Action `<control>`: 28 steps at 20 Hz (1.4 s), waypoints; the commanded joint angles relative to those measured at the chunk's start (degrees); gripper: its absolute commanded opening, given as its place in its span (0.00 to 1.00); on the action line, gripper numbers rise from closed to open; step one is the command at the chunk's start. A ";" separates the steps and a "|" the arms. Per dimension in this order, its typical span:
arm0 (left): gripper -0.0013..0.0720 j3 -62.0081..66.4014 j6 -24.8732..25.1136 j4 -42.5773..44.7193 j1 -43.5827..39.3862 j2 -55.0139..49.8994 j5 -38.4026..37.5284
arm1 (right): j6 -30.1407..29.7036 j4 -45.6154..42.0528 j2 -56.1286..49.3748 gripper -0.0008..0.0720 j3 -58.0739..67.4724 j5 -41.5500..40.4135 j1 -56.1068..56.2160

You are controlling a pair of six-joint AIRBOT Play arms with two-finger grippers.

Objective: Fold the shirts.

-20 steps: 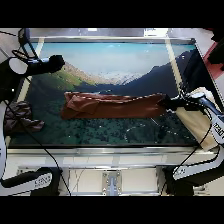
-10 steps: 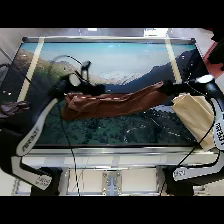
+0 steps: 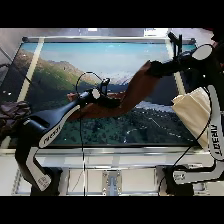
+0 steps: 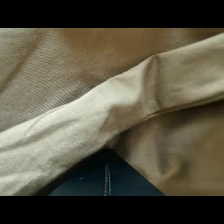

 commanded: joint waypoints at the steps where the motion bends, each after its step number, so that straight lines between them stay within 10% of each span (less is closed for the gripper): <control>1: 0.04 3.08 0.79 -0.33 1.95 1.29 -2.23 | 3.08 -4.39 0.07 0.05 3.34 -0.76 7.96; 8: 0.04 8.68 -2.99 28.26 22.51 21.38 -9.86 | 8.26 -6.71 -3.37 0.05 3.34 -8.07 21.88; 16: 0.04 8.57 -2.19 28.33 36.20 30.03 -12.87 | 10.03 8.13 -21.24 0.07 3.34 -36.48 38.25; 19: 0.04 8.55 -0.55 27.74 36.13 30.03 -13.07 | 9.90 6.88 -23.32 0.69 3.37 -43.23 38.23; 28: 0.04 8.55 -0.48 27.47 36.13 30.03 -12.72 | 16.06 -12.44 -14.97 0.68 2.43 -5.51 10.93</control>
